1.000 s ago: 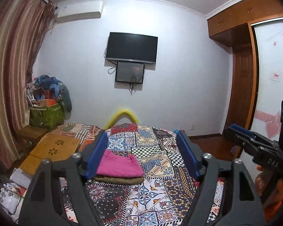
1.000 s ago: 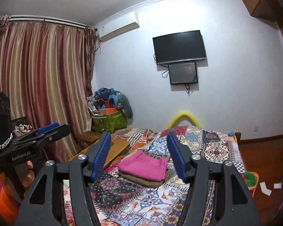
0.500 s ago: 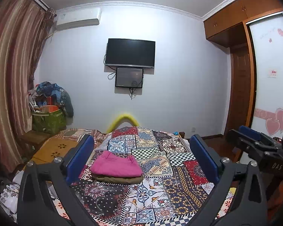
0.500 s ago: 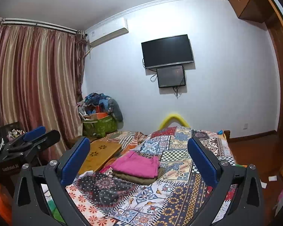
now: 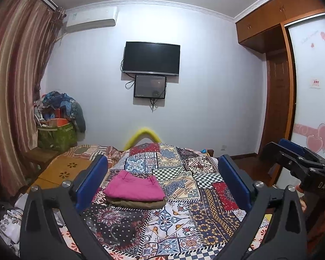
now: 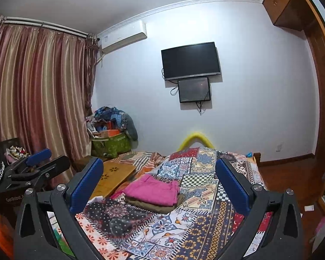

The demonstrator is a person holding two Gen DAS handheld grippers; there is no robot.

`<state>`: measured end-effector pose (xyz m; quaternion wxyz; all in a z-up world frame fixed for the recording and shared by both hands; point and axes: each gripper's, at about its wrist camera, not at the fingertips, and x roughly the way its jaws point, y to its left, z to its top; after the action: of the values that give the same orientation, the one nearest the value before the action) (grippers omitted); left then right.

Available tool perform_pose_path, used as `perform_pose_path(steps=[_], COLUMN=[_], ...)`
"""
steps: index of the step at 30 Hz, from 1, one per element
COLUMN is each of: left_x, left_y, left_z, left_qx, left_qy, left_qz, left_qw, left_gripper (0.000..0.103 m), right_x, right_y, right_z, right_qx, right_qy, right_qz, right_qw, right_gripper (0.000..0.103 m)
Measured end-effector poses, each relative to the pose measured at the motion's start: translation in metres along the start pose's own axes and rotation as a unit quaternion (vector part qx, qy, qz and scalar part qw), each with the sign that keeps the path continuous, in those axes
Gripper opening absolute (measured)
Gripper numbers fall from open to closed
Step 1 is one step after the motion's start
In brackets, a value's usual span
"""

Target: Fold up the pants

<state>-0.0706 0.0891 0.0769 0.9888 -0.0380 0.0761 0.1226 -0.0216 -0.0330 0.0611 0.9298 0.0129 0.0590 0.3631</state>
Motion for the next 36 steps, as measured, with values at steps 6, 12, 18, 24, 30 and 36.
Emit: perform_pose_path(steps=[6,12,18,24,30,36], left_x=[0.0001,0.0001,0.0009,0.0012,0.0010,0.0012], left_y=[-0.0011,-0.0004,-0.0014,-0.0018,-0.0030,-0.0034], left_z=[-0.0022,-0.0040,-0.0044,-0.0038,-0.0038,-0.0036], left_qx=[0.004,0.004,0.005,0.005,0.006,0.006], left_qy=[0.001,0.002,0.001,0.001,0.001,0.001], left_qz=[-0.001,-0.002,-0.005,-0.006,-0.006,-0.007], left_qw=[1.0000,1.0000,1.0000,1.0000,1.0000,1.0000], left_gripper=[0.103,0.103,0.103,0.103,0.103,0.103], right_x=[-0.0005,-0.0008,-0.0016,-0.0037,-0.0037,-0.0046], right_y=[0.0016,0.0030,0.0021,0.0008,-0.0003,0.0002], right_z=[-0.0007,0.0006,0.0009,0.0016,0.0027,0.0030], right_qx=[-0.002,-0.006,-0.007,-0.006,-0.005,-0.004], right_qy=[0.003,0.010,0.011,0.012,0.012,0.013], right_qz=[-0.001,0.000,-0.001,0.000,0.000,0.001], right_qw=[1.000,1.000,1.000,1.000,1.000,1.000], right_gripper=[0.103,0.103,0.103,0.103,0.103,0.103])
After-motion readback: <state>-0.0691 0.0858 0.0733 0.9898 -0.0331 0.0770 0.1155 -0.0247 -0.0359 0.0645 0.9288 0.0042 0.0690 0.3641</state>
